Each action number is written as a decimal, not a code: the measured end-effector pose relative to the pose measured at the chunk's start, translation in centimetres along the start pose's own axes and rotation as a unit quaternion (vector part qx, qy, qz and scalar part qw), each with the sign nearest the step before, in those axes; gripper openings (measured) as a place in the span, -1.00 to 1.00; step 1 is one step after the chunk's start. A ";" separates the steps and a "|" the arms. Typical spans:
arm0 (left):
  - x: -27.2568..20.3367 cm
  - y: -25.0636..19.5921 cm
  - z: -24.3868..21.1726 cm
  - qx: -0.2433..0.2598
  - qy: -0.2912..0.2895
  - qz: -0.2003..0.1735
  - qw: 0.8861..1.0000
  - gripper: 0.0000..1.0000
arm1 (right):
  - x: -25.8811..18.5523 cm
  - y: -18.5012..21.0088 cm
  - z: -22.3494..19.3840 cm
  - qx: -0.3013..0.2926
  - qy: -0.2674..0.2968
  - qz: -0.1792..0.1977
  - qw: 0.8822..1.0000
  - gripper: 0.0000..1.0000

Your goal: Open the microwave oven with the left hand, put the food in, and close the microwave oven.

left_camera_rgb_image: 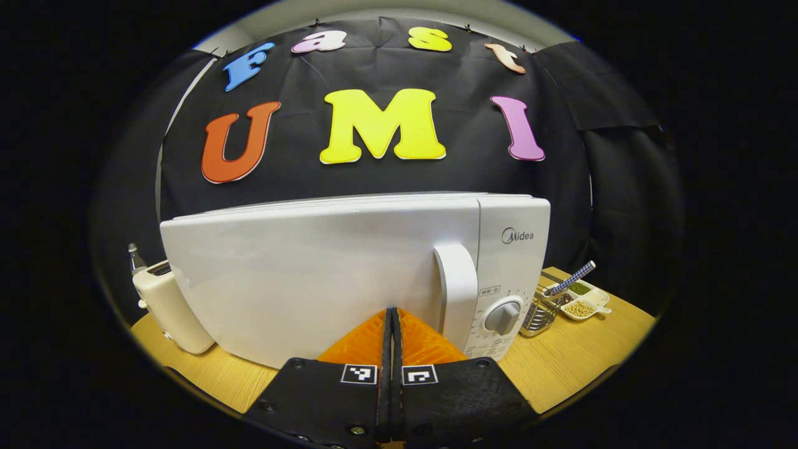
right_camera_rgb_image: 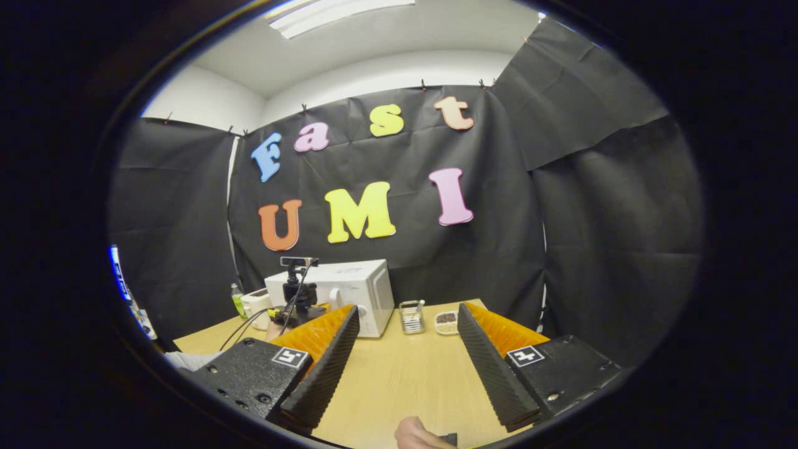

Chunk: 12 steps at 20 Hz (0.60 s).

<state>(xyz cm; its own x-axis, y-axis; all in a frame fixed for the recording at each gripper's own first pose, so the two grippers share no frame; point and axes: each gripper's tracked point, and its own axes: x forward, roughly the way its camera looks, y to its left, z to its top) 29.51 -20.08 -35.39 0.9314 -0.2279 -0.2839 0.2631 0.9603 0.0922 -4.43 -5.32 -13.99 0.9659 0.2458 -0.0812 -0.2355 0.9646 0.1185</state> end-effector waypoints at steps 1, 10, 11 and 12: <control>0.0 0.0 0.0 -0.002 0.001 0.000 1.000 -0.99 | -0.1 -0.1 0.1 0.000 0.001 -0.004 1.000 1.00; -7.0 1.1 0.8 -0.048 0.023 0.003 0.999 -0.29 | -1.9 -0.2 -0.6 0.009 0.014 -0.030 0.999 1.00; -8.6 1.7 1.2 -0.050 0.015 0.013 0.999 0.29 | -2.1 -0.2 -0.4 0.007 0.012 -0.034 0.999 0.82; -10.5 2.6 2.3 -0.049 0.006 0.025 0.998 0.86 | -2.5 -0.3 -0.4 0.005 0.010 -0.037 0.999 0.82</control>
<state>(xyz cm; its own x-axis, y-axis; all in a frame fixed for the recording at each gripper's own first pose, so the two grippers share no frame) 20.98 -15.56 -29.98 0.9394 -0.1778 -0.2931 0.1900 0.9817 0.0134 -6.77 -6.18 -14.19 0.9783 0.1749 -0.1107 -0.1614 0.9795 0.1209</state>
